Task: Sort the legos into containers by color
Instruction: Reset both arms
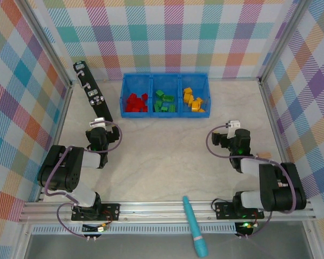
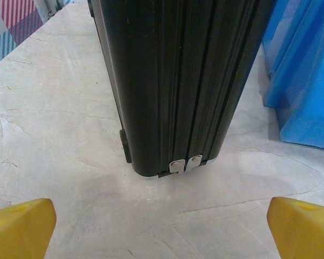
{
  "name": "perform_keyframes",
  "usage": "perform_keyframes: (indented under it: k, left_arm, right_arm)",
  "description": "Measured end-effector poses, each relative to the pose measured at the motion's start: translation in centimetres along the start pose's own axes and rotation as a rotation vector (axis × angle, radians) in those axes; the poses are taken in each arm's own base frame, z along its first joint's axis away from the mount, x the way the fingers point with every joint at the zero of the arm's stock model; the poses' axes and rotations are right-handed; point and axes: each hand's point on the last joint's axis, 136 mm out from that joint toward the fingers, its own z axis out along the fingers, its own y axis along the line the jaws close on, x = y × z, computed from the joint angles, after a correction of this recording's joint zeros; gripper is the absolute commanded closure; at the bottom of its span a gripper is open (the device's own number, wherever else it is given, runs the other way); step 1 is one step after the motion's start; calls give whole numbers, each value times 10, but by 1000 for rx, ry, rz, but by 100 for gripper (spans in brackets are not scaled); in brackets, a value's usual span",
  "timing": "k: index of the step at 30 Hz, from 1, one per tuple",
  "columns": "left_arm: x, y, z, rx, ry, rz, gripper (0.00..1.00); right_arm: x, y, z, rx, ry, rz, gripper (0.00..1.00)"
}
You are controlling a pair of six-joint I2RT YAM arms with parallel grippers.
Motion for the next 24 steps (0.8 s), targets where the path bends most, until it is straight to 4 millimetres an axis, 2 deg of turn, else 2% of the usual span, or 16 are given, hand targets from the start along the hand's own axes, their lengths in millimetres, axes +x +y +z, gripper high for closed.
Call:
perform_keyframes:
  k: [2,6,11,24]
  left_arm:
    - [0,0,0,0,0,0,0]
    - [0,0,0,0,0,0,0]
    - [0,0,0,1,0,0,0]
    - [0,0,0,1,0,0,0]
  right_arm:
    - [-4,2,11,-19,-29,0,1]
    - [4,-1,27,-25,3,24,1]
    - [-13,-7,31,-17,-33,47,1]
    - [-14,-6,31,-25,-36,51,1]
